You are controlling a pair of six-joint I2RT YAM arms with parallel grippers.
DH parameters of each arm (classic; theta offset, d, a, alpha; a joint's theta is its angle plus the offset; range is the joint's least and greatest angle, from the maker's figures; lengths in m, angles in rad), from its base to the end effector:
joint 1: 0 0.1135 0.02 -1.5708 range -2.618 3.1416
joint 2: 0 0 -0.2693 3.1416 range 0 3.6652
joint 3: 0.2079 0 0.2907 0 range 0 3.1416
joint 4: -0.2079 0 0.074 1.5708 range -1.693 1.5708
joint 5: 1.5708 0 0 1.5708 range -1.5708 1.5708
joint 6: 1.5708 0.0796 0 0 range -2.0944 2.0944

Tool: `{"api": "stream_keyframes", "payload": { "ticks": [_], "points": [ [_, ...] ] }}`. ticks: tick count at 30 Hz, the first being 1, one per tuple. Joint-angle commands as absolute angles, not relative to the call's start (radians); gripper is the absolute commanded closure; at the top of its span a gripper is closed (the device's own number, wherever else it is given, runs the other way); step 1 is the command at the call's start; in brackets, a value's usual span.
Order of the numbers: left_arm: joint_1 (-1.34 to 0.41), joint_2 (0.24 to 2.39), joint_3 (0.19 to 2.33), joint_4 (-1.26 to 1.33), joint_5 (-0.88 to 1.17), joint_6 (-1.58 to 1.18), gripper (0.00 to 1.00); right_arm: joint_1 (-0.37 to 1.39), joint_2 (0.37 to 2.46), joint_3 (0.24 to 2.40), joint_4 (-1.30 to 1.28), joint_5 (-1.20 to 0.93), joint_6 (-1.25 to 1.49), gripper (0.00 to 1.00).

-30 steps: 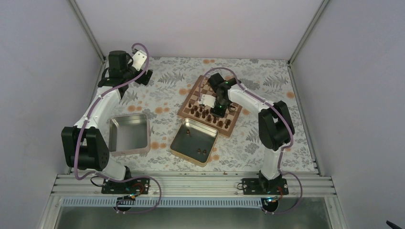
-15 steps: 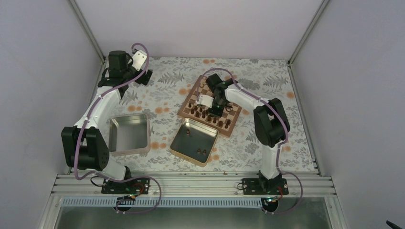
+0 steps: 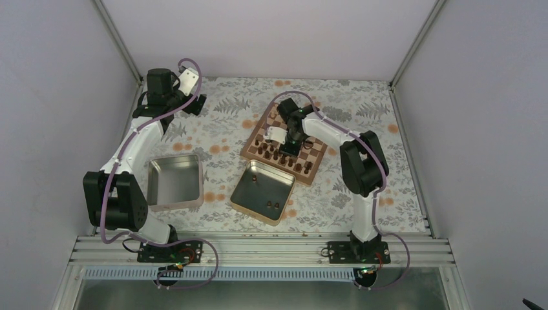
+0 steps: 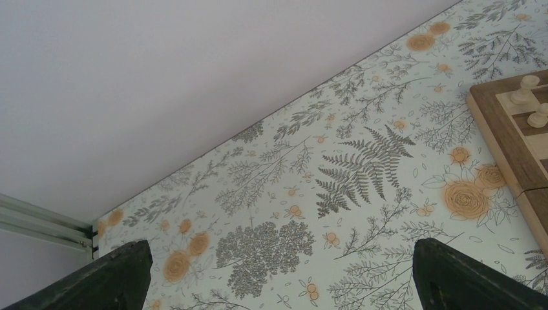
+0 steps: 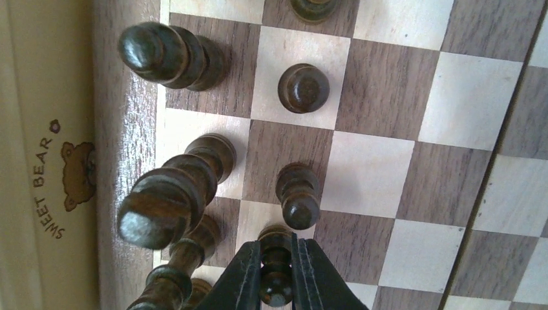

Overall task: Set up the chess pieces on the board
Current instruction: Place the chess piece on the chessboard, then pick up the chess piece from the storage box.

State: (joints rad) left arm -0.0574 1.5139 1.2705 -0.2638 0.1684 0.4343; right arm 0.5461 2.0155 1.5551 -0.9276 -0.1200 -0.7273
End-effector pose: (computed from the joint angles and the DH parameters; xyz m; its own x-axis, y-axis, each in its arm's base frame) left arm 0.4270 -0.0379 0.2980 -0.3546 0.4359 -0.8272 0.3880 0.8735 0.2940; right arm 0.3755 0.2393 0.1335 -0.2725 -0.9380 -0.2140 -0.9577 0.2858 -0.0329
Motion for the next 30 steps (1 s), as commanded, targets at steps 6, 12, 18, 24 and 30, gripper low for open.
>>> {"api": "stream_keyframes", "payload": {
  "ticks": [6, 12, 18, 24, 30],
  "points": [
    [-0.059, 1.511, 1.273, -0.246, 0.169, 0.443, 0.0, 0.534, 2.031, 1.575, -0.929, -0.128, -0.743, 0.86],
    [-0.059, 1.506, 1.276, -0.249, 0.169, 0.443, 0.0, 0.528, 1.997, 1.575, -0.927, -0.097, -0.733, 0.75],
    [-0.058, 1.498, 1.279, -0.254, 0.169, 0.442, 0.0, 0.53, 1.911, 1.621, -0.977, -0.062, -0.709, 0.69],
    [-0.059, 1.494, 1.285, -0.256, 0.172, 0.44, 0.0, 0.647, 1.786, 1.653, -1.069, -0.033, -0.666, 0.65],
    [-0.058, 1.493, 1.278, -0.251, 0.159, 0.44, 0.0, 0.875, 1.782, 1.555, -1.096, -0.059, -0.594, 0.6]
  ]
}}
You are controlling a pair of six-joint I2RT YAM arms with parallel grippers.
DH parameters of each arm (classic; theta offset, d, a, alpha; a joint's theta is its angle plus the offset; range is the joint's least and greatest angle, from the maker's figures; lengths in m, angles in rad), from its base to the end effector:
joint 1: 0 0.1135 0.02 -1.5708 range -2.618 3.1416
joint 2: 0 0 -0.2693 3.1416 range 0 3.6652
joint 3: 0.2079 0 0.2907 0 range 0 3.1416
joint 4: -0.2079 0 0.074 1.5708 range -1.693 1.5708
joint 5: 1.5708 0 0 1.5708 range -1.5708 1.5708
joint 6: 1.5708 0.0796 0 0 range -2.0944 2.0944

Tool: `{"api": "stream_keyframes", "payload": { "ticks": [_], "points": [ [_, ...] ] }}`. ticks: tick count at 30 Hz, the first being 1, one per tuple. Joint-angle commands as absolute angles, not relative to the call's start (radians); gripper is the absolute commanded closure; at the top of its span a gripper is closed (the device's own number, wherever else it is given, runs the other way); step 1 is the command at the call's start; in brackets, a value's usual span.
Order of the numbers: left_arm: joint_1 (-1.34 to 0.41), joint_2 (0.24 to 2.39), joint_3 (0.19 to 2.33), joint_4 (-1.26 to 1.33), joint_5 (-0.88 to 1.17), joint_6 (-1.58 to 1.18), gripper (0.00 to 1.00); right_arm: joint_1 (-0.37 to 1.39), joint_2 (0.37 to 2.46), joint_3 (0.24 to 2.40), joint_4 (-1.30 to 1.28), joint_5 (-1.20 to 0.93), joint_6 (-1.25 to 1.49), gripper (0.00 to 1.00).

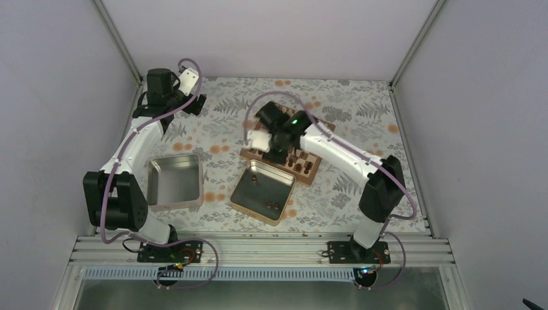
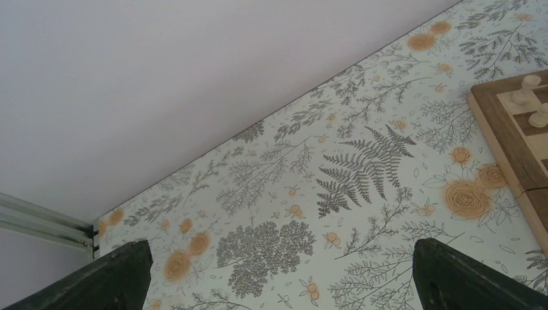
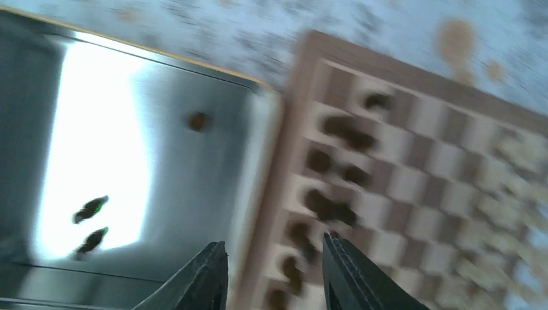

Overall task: Set up the chess pieces on the board
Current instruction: Pick up the chess piece from the storage box.

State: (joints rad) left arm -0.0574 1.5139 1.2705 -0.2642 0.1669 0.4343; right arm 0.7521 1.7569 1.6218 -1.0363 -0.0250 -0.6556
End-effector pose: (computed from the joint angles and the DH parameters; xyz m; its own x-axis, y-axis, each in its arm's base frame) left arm 0.4270 -0.0378 0.2979 -0.3554 0.4360 -0.8268 0.3870 0.8738 0.2945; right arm 0.3050 0.2880 0.2578 -0.1126 -0.9399 -0.3223 -0.9571 0.1897 -0.2188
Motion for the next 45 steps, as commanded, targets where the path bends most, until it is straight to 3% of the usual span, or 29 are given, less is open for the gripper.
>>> {"api": "stream_keyframes", "payload": {
  "ticks": [1, 16, 42, 45],
  "points": [
    [-0.058, 1.493, 1.276, -0.249, 0.159, 0.44, 0.0, 0.901, 1.792, 1.538, -1.092, -0.076, -0.588, 0.6],
    [-0.059, 1.466, 1.27, -0.25, 0.165, 0.435, 0.0, 1.025, 1.863, 1.316, -0.94, -0.15, -0.549, 0.52],
    [-0.059, 1.469, 1.272, -0.255, 0.176, 0.436, 0.0, 1.032, 1.889, 1.248, -0.911, -0.068, -0.527, 0.63],
    [-0.058, 1.469, 1.273, -0.254, 0.176, 0.436, 0.0, 1.032, 1.888, 1.247, -0.901, -0.07, -0.529, 0.69]
  ]
}}
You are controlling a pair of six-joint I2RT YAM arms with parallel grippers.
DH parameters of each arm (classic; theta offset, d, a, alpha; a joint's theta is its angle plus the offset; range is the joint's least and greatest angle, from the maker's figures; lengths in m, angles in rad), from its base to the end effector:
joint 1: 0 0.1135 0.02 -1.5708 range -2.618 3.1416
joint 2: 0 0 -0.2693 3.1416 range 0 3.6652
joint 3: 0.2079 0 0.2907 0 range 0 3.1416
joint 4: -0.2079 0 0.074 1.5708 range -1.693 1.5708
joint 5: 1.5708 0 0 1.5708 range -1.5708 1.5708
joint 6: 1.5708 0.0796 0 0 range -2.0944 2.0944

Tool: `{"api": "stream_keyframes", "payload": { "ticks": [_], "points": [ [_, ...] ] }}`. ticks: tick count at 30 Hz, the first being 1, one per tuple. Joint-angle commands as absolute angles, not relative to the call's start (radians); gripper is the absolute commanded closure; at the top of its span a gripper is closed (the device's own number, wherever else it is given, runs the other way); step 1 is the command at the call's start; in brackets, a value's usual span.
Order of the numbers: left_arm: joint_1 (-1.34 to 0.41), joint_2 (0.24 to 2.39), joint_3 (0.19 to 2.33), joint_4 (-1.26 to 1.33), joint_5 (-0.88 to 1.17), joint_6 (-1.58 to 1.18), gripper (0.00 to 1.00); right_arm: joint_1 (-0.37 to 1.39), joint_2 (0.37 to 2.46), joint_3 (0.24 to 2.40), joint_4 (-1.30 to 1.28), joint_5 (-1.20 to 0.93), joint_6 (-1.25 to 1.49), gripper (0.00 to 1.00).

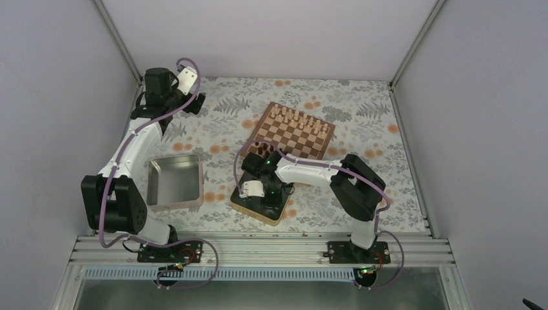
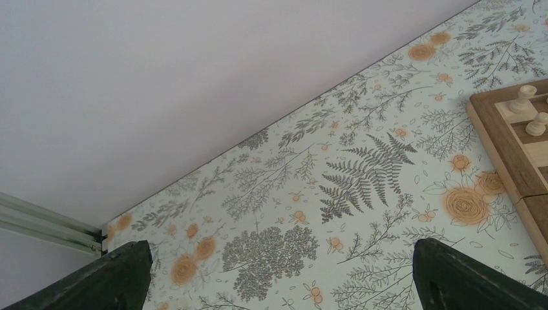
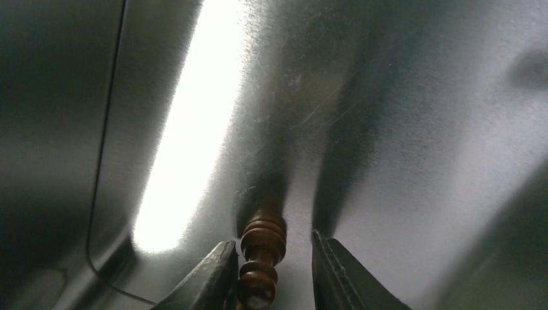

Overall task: Set up the chess pieces on the board
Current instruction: Pick up the chess piece from the storage box, then place the chess piece on the chessboard.

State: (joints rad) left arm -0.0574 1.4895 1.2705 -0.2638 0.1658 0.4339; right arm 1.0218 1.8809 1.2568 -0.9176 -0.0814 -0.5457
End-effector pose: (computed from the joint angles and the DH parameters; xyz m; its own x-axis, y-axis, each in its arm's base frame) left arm 0.4224 -0.0374 0.3079 -0.3354 0.4346 -0.8358 0.3786 0.8746 0.3028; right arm 0.1889 0.3212 0.0992 -0.0039 -0.9977 -0.0670 -0.9985 0.0003 0.0544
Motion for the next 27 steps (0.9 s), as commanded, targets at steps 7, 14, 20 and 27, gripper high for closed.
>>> {"api": "stream_keyframes", "payload": {
  "ticks": [7, 14, 20, 27],
  "points": [
    [-0.058, 1.474, 1.275, -0.254, 0.176, 0.436, 0.0, 1.032, 1.869, 1.267, -0.918, -0.073, -0.535, 0.83],
    [-0.058, 1.472, 1.277, -0.255, 0.176, 0.436, 0.0, 0.993, 1.785, 1.388, -1.018, -0.046, -0.546, 0.84],
    [-0.058, 1.474, 1.276, -0.252, 0.178, 0.437, 0.0, 0.885, 1.726, 1.541, -1.107, 0.017, -0.59, 0.85],
    [-0.059, 1.474, 1.272, -0.249, 0.177, 0.439, 0.0, 0.626, 1.758, 1.584, -1.103, 0.079, -0.69, 0.85]
  ]
}}
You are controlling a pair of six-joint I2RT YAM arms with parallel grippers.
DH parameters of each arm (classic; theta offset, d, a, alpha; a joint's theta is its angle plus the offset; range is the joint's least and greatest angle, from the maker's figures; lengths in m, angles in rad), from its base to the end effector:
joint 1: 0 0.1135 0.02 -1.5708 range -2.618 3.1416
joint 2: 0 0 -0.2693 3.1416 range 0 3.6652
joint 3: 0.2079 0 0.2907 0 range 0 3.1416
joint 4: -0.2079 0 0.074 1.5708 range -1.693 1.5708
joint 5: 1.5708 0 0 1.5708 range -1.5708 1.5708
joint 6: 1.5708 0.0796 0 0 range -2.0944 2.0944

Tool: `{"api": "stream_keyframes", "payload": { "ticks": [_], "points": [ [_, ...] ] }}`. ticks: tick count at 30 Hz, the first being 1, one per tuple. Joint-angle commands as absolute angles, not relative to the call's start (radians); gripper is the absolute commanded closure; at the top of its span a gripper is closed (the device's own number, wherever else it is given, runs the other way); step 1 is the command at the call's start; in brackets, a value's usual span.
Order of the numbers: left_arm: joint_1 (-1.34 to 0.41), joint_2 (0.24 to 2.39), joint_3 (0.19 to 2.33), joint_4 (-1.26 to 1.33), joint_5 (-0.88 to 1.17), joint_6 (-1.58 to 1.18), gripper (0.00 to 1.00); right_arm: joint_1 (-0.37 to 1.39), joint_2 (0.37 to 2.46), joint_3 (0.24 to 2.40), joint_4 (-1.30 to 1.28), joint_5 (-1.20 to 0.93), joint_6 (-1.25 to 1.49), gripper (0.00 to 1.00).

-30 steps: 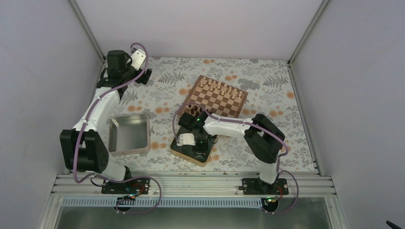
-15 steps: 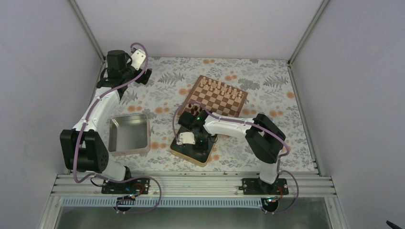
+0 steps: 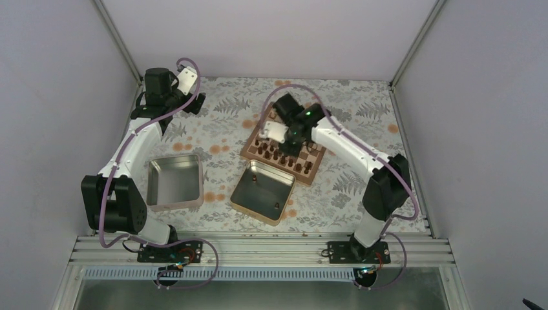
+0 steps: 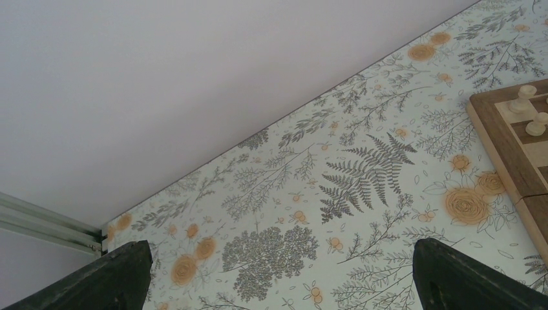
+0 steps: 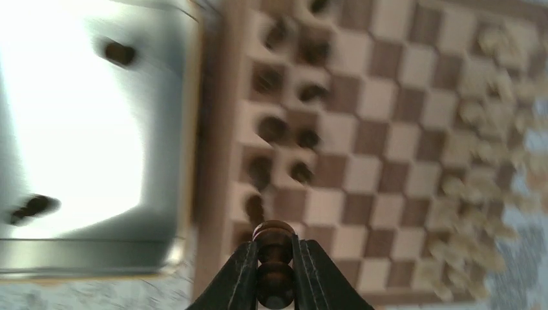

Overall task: Set up the chess pieces on the board
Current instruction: Place the chess piece on the chessboard.

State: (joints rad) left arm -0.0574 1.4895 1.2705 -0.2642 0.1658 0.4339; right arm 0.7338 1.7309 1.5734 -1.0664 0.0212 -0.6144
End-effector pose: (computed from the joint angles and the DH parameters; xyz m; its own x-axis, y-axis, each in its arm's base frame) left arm 0.4224 -0.0374 0.3078 -0.3357 0.4346 -0.8357 0.3787 0.8746 0.3027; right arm 0.3023 0.2703 0.2496 -0.1878 -0.9454 -0.2663 -0.9453 0.2476 -0.2123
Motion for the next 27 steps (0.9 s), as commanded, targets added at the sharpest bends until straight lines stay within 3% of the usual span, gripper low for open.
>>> {"api": "stream_keyframes", "payload": {
  "ticks": [1, 7, 27],
  "points": [
    [-0.058, 1.475, 1.273, -0.248, 0.175, 0.439, 0.0, 0.594, 1.768, 1.588, -1.098, 0.079, -0.702, 0.85],
    [-0.058, 1.481, 1.271, -0.247, 0.169, 0.44, 0.0, 0.513, 1.839, 1.556, -1.053, 0.07, -0.733, 0.85],
    [-0.058, 1.504, 1.265, -0.238, 0.157, 0.449, 0.0, 0.543, 2.0, 1.539, -1.003, -0.023, -0.739, 0.85]
  ]
}}
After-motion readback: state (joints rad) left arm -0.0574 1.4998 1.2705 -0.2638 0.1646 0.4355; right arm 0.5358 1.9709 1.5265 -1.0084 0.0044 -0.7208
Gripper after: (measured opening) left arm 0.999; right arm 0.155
